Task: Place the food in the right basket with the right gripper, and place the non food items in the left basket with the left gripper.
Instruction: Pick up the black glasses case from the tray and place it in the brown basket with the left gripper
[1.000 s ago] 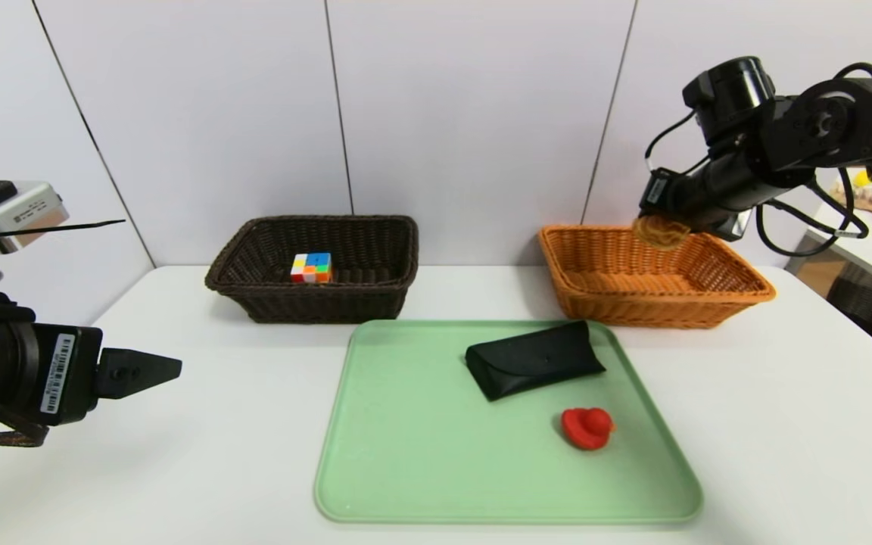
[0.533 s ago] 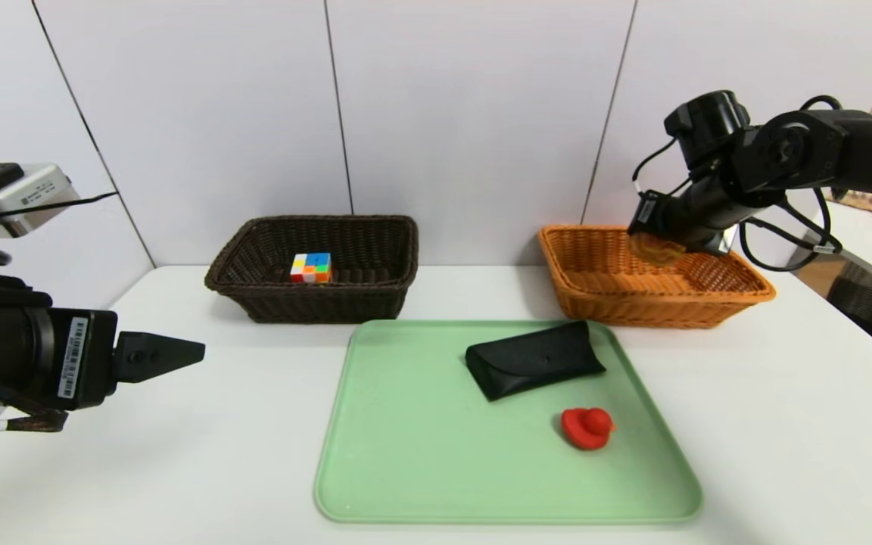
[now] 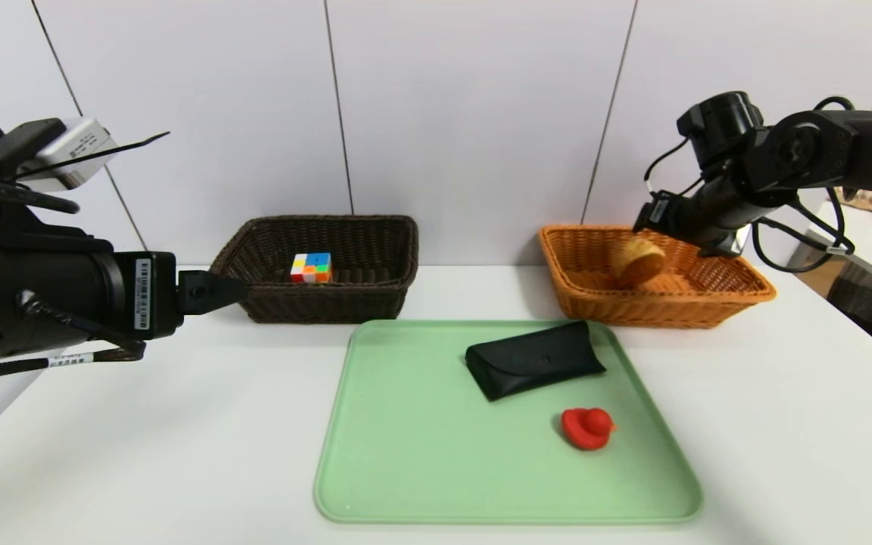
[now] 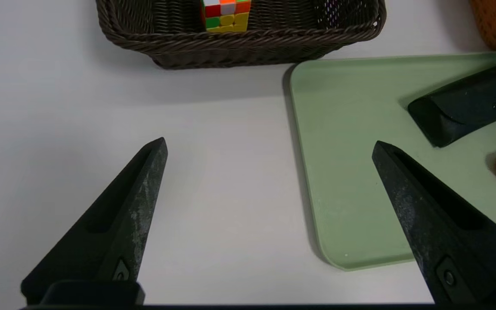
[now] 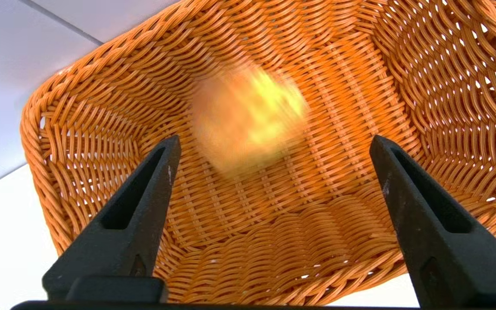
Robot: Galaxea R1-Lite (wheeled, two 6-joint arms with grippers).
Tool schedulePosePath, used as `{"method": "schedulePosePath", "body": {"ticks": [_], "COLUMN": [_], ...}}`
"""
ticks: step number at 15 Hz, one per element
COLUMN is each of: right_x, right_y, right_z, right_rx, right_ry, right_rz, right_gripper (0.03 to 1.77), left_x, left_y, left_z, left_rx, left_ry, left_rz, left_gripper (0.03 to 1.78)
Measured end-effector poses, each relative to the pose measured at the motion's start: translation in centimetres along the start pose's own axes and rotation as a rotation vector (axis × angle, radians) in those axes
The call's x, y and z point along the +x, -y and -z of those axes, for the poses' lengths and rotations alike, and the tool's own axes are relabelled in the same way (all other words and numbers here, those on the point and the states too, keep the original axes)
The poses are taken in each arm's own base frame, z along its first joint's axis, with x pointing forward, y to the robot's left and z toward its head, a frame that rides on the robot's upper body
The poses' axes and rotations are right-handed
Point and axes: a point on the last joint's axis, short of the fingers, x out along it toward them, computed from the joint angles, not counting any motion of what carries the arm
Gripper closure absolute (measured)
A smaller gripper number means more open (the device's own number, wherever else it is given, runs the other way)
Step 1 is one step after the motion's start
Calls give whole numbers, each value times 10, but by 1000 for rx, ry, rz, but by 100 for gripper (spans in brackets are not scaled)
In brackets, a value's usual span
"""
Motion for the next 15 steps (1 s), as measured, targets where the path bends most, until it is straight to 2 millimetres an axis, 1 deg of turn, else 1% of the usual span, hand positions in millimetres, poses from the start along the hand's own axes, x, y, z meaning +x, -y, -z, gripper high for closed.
{"method": "schedulePosePath", "body": {"ticks": [2, 4, 6, 8, 11, 12, 14, 15], "right_x": [-6, -24, -52, -86, -144, -160, -187, -196], "right_y": [2, 3, 6, 14, 34, 42, 58, 65], "right_z": [-3, -10, -17, -22, -23, -23, -18, -17], "right_rx": [1, -19, -74, -191, -394, -442, -486, -482], "right_ry": [11, 42, 85, 108, 130, 133, 106, 90], "right_rz": [-4, -23, -45, -48, -38, -32, -54, -64], "right_gripper": [23, 20, 17, 15, 13, 13, 12, 11], "left_x": [3, 7, 12, 22, 41, 49, 60, 65], "left_y": [10, 30, 52, 70, 93, 102, 120, 129], "left_z": [2, 7, 14, 18, 10, 5, 0, -1], "left_rx": [28, 77, 173, 289, 348, 367, 417, 451], "left_ry": [-20, -45, -66, -87, -89, -84, -77, -75], "left_rz": [51, 144, 233, 276, 304, 317, 365, 401], "left_gripper": [12, 12, 12, 12, 12, 12, 12, 12]}}
